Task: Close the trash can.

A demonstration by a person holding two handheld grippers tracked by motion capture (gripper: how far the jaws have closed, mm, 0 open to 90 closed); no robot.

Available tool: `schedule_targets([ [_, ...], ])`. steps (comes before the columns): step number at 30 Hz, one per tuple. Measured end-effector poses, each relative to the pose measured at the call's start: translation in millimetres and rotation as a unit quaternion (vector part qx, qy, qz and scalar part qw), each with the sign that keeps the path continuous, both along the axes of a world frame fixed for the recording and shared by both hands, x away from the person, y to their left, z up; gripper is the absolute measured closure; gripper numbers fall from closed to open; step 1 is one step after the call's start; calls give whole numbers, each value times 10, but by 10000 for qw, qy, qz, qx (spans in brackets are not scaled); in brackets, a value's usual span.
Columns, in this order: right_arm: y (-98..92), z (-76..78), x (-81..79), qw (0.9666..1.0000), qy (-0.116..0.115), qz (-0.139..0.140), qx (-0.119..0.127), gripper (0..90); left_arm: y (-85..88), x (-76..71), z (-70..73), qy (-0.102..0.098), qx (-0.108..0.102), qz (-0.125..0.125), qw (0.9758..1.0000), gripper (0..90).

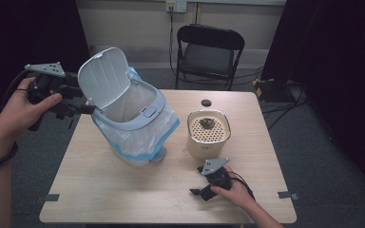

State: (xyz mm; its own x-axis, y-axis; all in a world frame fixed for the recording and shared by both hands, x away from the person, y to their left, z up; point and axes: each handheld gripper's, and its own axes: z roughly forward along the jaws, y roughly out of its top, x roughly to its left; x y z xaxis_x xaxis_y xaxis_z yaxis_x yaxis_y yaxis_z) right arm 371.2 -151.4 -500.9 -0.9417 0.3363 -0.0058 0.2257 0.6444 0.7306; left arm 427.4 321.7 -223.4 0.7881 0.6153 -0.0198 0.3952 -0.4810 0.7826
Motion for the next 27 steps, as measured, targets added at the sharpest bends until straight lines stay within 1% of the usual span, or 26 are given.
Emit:
schedule_targets([
  [2,1,0,1,10000,-2,-7,2,118,-16,6,9,-31,-25,-10,10000,164],
  [3,1,0,1,10000,-2,-7,2,118,-33,12,23,-52,-51,-62,10000,164],
  [4,2,1,0,10000,25,-4,-8,114,-70,13,53,-98,-30,-35,9999,147],
  [7,11,1,5,10000,20,1,-25,99,-94,1,82,-97,-23,-74,9999,152],
  [8,17,0,7,10000,37,7,-31,91,-126,-31,122,-142,-165,-204,9996,153],
  [9,17,0,7,10000,37,7,-31,91,-126,-31,122,-142,-165,-204,9996,153],
  [10,30,-2,11,10000,29,17,-47,75,-155,-54,145,-140,-272,-304,9991,155],
  [11,30,-2,11,10000,29,17,-47,75,-192,-78,166,-131,-314,-411,9986,155],
  [12,42,-4,14,10000,42,21,-57,63,-283,-114,191,-98,-170,-490,9986,154],
  [13,42,-4,14,10000,42,21,-57,63,-283,-114,191,-98,-170,-490,9986,152],
  [15,50,-5,17,10000,31,27,-65,56,-367,-134,203,-21,-53,-511,9987,151],
  [16,51,-5,17,10000,31,25,-73,55,-403,-139,206,2,-40,-549,9985,151],
  [17,52,-6,17,10000,35,32,-68,55,-435,-144,213,20,-31,-536,9986,154],
  [18,51,-5,17,10000,33,28,-70,55,-467,-148,214,5,-53,-520,9986,153],
  [22,52,-6,16,10000,38,29,-67,55,-570,-137,228,76,-124,-517,9986,152],
  [23,51,-6,17,10000,32,30,-69,55,-593,-134,234,93,-77,-547,9984,164],
  [24,51,-5,16,10000,36,28,-70,55,-617,-130,236,105,-17,-584,9982,202],
  [25,51,-5,16,10000,36,25,-71,55,-633,-124,234,142,-18,-594,9981,311],
  [27,52,-6,16,10000,38,28,-67,55,-681,-92,224,272,-70,-503,9983,485],
])
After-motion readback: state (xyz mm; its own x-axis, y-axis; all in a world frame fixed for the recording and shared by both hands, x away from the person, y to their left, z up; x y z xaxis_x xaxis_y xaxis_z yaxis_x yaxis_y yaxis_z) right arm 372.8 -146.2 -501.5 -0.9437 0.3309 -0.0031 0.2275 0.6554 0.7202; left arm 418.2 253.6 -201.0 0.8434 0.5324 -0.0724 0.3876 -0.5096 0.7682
